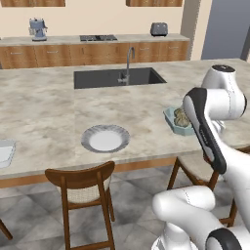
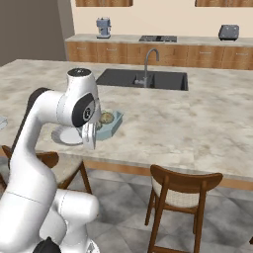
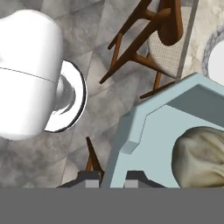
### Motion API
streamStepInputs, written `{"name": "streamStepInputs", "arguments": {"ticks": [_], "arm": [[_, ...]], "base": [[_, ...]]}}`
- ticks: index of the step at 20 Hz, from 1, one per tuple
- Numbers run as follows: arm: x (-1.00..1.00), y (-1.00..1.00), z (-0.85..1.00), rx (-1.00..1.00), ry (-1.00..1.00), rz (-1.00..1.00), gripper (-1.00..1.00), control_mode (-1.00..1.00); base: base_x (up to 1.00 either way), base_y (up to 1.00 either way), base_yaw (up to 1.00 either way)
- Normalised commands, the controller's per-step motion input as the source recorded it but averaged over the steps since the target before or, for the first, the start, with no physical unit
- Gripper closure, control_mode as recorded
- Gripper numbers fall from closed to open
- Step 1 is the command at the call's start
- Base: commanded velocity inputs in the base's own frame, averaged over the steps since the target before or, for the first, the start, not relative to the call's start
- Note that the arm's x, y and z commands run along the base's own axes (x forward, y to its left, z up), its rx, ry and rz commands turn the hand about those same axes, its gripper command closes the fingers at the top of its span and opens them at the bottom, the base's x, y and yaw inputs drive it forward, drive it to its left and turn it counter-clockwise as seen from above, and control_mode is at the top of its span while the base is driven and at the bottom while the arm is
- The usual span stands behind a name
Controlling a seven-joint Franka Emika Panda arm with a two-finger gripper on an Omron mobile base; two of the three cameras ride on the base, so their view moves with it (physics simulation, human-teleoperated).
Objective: Place two dumplings into each of the tupperware containers and then place the containers in the fridge.
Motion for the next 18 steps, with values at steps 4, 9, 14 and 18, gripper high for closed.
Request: {"name": "streamStepInputs", "arguments": {"ticks": [4, 9, 14, 18], "arm": [[-0.39, 0.11, 0.14, 0.0, 0.0, 0.0, 1.0, -1.0], [-0.09, 0.05, 0.01, 0.0, -0.01, 0.0, 1.0, -1.0], [-0.15, 0.0, 0.1, 0.0, -0.04, 0.0, 1.0, -1.0], [-0.14, 0.01, 0.11, 0.0, 0.0, 0.0, 1.0, 1.0]], "base": [[0.0, 0.0, 0.0], [0.0, 0.0, 0.0], [0.0, 0.0, 0.0], [-0.14, 0.0, 0.0]]}}
